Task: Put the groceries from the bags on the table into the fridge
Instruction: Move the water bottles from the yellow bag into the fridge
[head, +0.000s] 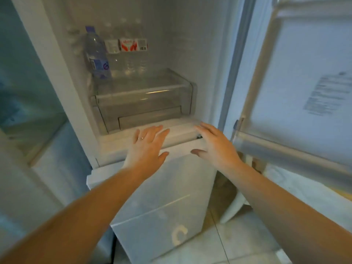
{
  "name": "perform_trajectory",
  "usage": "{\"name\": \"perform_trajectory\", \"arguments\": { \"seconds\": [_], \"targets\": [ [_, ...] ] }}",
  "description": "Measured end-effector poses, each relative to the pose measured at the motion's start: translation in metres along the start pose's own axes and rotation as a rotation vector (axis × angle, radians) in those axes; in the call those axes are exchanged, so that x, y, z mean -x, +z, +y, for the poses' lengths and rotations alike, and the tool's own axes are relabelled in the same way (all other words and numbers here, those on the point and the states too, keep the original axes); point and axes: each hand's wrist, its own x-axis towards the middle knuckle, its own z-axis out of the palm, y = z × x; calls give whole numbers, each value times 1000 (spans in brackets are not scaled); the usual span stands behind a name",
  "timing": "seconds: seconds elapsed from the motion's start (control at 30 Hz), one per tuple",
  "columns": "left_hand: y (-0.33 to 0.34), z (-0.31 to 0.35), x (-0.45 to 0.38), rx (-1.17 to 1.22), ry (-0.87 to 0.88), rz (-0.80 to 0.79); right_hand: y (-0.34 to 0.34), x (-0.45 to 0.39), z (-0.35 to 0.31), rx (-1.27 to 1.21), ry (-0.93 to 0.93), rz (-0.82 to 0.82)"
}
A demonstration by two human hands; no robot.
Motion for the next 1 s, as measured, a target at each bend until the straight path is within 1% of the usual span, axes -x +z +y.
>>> {"name": "perform_trajectory", "arguments": {
  "seconds": [0.13, 0.3, 0.53, 0.67, 0.87, 1.0],
  "targets": [
    [13, 51, 42, 12, 70, -55, -9, 80, 16, 16, 107, -50],
    [26, 130, 86, 27, 176, -133, -27, 179, 52, 15, 232, -47],
    [46, 287, 161, 134, 278, -283, -91, 361, 115, 56, 439, -52],
    [55, 377, 197, 201, 336, -299, -127, 458, 148, 108, 520, -35],
    [59, 474, 221, 222, 457, -296, -165, 541, 192, 160, 602, -33],
    [71, 518, 218, 224, 512, -354, -178, 570, 222, 167, 639, -41]
  ]
}}
